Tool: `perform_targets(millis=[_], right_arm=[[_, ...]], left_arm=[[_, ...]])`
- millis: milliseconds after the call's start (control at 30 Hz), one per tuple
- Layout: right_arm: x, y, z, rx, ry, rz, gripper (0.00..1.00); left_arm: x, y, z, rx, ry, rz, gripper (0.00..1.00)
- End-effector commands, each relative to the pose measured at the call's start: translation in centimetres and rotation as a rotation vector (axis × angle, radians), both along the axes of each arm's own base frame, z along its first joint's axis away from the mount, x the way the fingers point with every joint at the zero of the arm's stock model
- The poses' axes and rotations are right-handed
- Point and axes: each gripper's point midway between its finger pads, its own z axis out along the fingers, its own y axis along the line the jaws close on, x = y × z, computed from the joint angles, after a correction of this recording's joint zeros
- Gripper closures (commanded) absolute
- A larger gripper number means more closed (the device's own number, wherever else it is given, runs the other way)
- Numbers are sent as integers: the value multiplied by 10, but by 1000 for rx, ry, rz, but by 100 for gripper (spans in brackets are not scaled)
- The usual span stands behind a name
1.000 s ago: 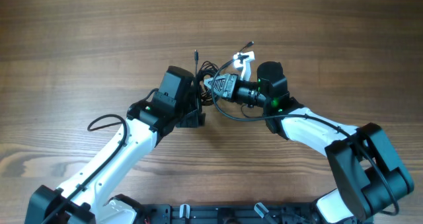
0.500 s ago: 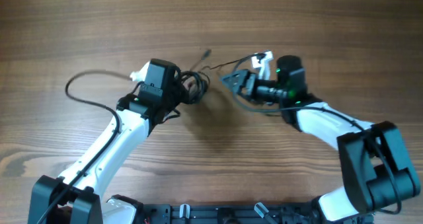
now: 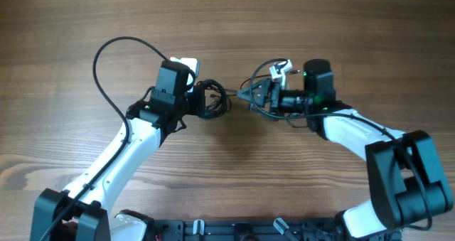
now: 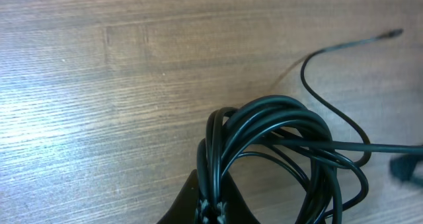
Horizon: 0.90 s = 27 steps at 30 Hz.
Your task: Untangle cables
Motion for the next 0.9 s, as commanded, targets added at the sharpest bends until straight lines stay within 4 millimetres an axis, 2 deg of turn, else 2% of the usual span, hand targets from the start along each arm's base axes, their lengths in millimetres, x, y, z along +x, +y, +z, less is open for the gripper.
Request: perform_targets(millis=[0, 67, 200, 333, 367, 433, 467, 533, 700, 800, 867], right_arm=[[-11, 28, -5, -71, -156, 60, 10], [-11, 30, -7, -125, -422, 149, 20], [11, 25, 0, -167, -571, 94, 20], [4, 36, -1, -175, -591, 119, 39], [0, 39, -1, -171, -591, 130, 45], [-9, 48, 0, -157, -590, 160, 84], [-12, 49, 1, -139, -586, 178, 95], [-14, 44, -2, -134, -550, 185, 96], [8, 2, -22, -197, -338, 42, 96], [9, -17, -49, -318, -231, -21, 96], [10, -20, -53, -345, -219, -37, 96]], left_arm=[[6, 7, 0, -2, -12, 82, 96], [4, 9, -1, 9, -3, 88, 96], [-1, 0, -3, -33, 25, 50, 96], [-6, -17, 1, -117, 45, -4, 96], [-5, -17, 1, -129, 50, 12, 96], [-4, -15, 1, -128, 47, 27, 96], [-3, -11, 1, -117, 45, 42, 96], [0, 10, -4, -85, 58, 115, 96], [10, 80, -10, -193, 135, 468, 96], [11, 93, -9, -270, 158, 524, 96], [11, 94, -10, -266, 160, 525, 96]])
